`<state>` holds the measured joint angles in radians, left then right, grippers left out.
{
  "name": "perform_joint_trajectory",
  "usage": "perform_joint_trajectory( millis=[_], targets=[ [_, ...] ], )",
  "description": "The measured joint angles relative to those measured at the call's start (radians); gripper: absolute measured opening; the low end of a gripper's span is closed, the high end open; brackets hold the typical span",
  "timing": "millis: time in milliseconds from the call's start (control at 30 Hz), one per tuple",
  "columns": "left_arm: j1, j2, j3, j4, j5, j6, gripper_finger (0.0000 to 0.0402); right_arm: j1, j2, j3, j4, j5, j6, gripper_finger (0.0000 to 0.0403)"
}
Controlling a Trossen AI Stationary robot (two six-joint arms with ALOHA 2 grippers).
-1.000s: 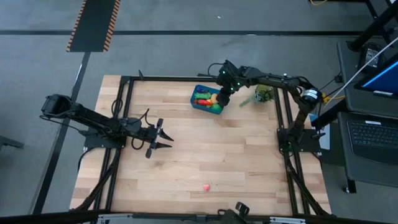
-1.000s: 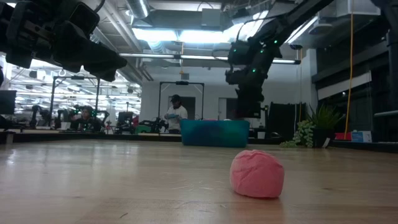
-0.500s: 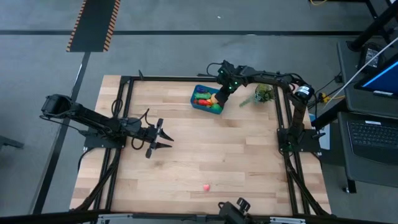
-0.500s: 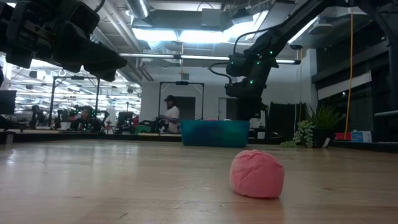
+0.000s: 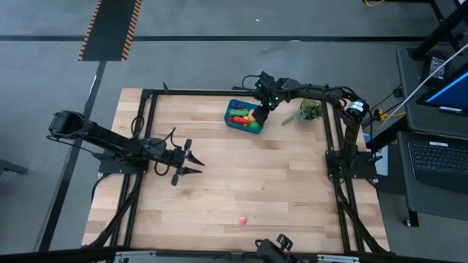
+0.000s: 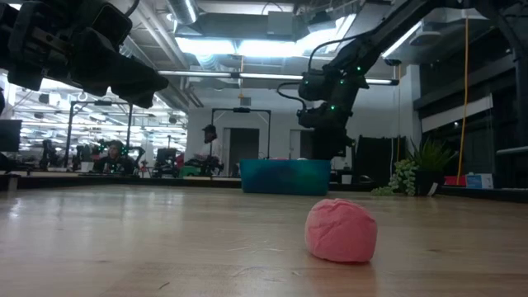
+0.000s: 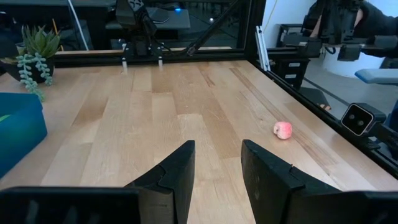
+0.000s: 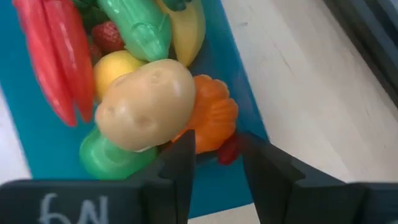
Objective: Pick and placing Produce into tupperware
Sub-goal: Put the pink apricot into the blue bin
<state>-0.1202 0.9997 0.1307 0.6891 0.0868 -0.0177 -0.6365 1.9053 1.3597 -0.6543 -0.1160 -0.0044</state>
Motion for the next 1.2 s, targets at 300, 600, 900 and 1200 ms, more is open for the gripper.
perform_joint_trajectory(
  millis=[300, 600, 900, 1200],
  targets=[
    [0.000, 0.000, 0.000, 0.000, 0.000, 0.000, 0.0124, 0.028, -0.026, 0.146, -0.127, -0.014, 0.002, 0.0121],
    [0.000, 0.000, 0.000, 0.003, 0.000, -0.002, 0.0124, 0.142, -0.343, -0.069, 0.043, 0.083, 0.012, 0.0121],
    [0.000, 0.000, 0.000, 0.050, 0.000, -0.035, 0.0124, 0.310, -0.757, -0.515, 0.377, 0.078, 0.079, 0.0122],
    [-0.001, 0.000, 0.001, 0.062, 0.000, -0.062, 0.0124, 0.460, -1.025, -0.822, 0.674, 0.026, 0.105, 0.0122]
  ],
)
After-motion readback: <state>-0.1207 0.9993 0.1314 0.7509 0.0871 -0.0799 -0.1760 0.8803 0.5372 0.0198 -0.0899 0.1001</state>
